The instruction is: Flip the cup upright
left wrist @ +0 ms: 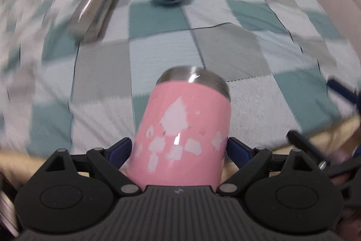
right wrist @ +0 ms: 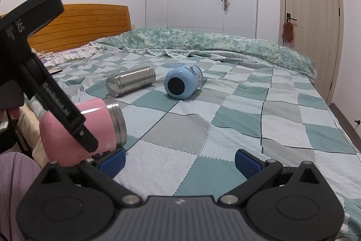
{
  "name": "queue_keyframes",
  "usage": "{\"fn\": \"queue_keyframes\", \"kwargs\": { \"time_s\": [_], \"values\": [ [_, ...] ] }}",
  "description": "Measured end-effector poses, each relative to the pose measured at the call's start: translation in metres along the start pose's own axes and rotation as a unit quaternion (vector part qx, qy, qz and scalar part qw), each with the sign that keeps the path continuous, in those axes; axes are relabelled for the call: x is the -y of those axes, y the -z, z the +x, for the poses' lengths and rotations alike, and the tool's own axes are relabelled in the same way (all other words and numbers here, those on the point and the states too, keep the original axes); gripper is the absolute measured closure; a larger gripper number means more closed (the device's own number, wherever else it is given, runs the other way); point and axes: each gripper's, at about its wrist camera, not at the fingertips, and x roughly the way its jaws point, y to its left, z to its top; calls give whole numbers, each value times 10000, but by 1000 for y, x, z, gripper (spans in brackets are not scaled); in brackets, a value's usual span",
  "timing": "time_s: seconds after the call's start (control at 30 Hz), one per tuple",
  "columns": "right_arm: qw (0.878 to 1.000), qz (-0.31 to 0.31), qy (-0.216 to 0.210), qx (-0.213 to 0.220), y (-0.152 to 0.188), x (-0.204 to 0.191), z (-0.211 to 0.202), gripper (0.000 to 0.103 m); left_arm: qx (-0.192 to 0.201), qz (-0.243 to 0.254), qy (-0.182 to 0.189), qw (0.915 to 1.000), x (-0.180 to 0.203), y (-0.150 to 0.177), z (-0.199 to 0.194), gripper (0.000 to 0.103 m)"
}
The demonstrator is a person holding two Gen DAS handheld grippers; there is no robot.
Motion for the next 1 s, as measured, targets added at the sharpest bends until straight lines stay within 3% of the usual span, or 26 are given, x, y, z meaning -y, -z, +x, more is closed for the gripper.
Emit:
{"fn": "queue_keyframes", "kwargs": {
  "time_s": [0.03,0.13,0.2,0.5,0.6,0.7,0.83,1.0],
  "values": [
    [10000,12,9,6,0,0,0,0,96,284,-152,9994,6,-2,-2,0],
    [10000,63,54,-1,2,4,-2,0,353,1199,-329,9916,18,-7,-6,0],
    [9999,83,86,-19,3,5,-2,0,324,1427,-340,9887,21,-12,-4,0],
    [9998,48,160,-70,4,7,-1,0,-211,1090,-30,9938,15,-20,26,0],
    [9998,41,162,-77,4,6,-1,0,-435,801,63,9958,9,-18,37,18],
    [9998,42,165,-76,4,5,-1,0,-250,791,82,9965,9,-12,29,19],
    [9998,90,193,-43,5,4,-1,0,168,431,396,9981,0,-1,14,19],
    [9995,138,236,152,6,2,-6,0,913,-24,746,9930,-17,16,-8,19]
  ]
}}
